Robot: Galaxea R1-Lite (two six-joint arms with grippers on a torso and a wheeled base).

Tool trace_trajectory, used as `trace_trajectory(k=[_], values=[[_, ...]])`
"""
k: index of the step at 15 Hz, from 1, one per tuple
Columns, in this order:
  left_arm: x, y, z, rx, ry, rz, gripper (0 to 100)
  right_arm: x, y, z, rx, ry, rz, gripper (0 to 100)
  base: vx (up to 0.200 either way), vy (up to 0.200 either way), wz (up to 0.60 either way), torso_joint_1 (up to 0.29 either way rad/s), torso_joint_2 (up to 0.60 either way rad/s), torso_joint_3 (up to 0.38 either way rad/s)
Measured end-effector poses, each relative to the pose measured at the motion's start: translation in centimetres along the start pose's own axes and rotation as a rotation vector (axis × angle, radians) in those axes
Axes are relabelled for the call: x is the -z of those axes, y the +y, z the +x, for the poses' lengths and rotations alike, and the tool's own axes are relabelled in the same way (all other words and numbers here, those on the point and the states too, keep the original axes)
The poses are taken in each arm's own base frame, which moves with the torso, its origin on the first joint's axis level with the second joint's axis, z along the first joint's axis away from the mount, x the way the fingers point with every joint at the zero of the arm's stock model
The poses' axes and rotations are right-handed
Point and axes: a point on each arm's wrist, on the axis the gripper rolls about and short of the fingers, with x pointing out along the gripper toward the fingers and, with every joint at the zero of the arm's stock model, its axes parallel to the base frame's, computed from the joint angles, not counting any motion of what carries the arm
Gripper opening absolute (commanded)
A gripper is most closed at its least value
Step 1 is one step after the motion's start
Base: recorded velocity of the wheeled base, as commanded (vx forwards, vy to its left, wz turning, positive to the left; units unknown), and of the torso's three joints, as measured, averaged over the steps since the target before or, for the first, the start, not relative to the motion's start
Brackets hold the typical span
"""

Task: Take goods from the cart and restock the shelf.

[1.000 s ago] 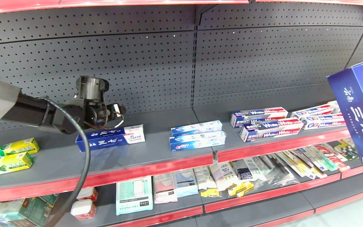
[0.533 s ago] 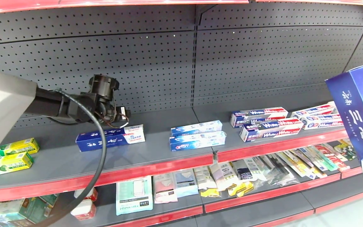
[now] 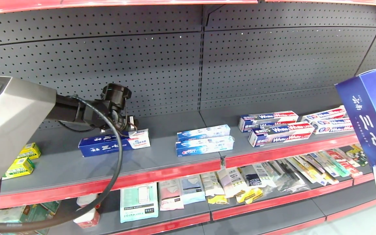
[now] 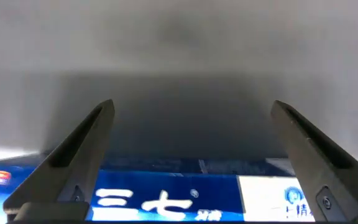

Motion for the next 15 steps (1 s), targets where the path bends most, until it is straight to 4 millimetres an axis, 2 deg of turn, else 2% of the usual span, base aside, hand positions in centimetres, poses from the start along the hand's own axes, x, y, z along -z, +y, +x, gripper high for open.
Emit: trace_trajectory(k=[7,15], values=[[0.7,0.3,0.3,0.005,0.031,0.006,100,0.4,0.1,0.0,-0.003,0.011,0.001,0,0.0,0.0,0.0,0.0,0.0,0.0],[1.9,1.0,-0.7,0.007,0.072,-0.007,100,0.1,0.0,0.0,0.0,0.003,0.001,0,0.0,0.0,0.0,0.0,0.0,0.0]])
